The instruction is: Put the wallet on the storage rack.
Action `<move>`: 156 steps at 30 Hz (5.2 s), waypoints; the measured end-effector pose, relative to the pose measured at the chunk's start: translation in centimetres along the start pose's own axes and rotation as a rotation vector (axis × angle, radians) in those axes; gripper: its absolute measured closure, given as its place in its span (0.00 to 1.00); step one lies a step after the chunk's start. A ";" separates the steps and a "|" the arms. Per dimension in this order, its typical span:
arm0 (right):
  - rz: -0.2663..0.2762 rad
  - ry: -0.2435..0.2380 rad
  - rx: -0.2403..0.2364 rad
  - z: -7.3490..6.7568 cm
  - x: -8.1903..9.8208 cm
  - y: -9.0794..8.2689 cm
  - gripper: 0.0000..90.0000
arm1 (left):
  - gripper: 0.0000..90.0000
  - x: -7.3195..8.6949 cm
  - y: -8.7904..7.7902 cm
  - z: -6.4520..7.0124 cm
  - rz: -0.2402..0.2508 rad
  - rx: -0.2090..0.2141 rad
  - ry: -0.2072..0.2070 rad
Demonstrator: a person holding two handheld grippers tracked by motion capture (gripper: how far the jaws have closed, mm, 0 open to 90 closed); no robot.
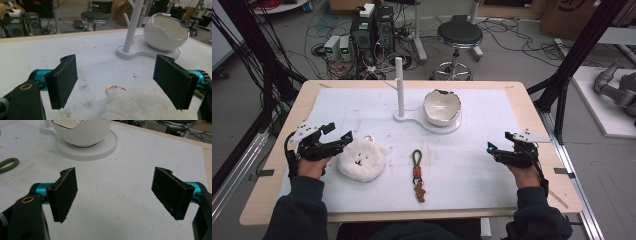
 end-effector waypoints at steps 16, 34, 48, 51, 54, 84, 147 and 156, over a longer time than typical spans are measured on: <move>-0.024 -0.015 -0.021 -0.9 0.0 0.7 0.24 | 0.28 3.9 2.7 -0.1 -0.361 0.004 -0.023; -0.039 -0.043 -0.081 -2.5 -0.4 1.4 0.24 | 0.87 1.1 0.9 1.0 -0.159 0.158 -0.099; -0.014 -0.074 -0.286 -8.3 -2.7 3.1 0.30 | 0.87 -1.8 0.7 4.7 0.058 0.186 0.001; -0.005 -0.062 -0.333 -9.2 -3.2 3.5 0.33 | 0.87 -2.2 0.9 5.8 0.087 0.212 0.021; 0.007 -0.051 -0.382 -10.0 -3.6 3.9 0.37 | 0.87 -2.5 1.3 7.0 0.104 0.238 0.038; 0.027 -0.100 -0.619 -15.9 -4.8 4.9 0.83 | 0.86 -1.2 4.7 13.1 -0.003 0.366 0.106; 0.156 -0.292 -0.300 -10.8 -10.0 1.3 0.84 | 0.26 -1.0 3.6 6.3 -0.070 0.206 0.044; 0.185 -0.380 -0.168 -7.7 -14.0 1.1 0.84 | 0.26 -0.5 3.0 3.7 -0.059 0.158 0.002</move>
Point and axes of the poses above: each handheld gripper's, and its own axes: y roughly forward along the jaws, x roughly out of its underside, z roughly to its right, the point moved 6 cm from there along y, roughly forward along the jaws, and after that the axes turned 10 degrees about -z, right-handed, at the moved point
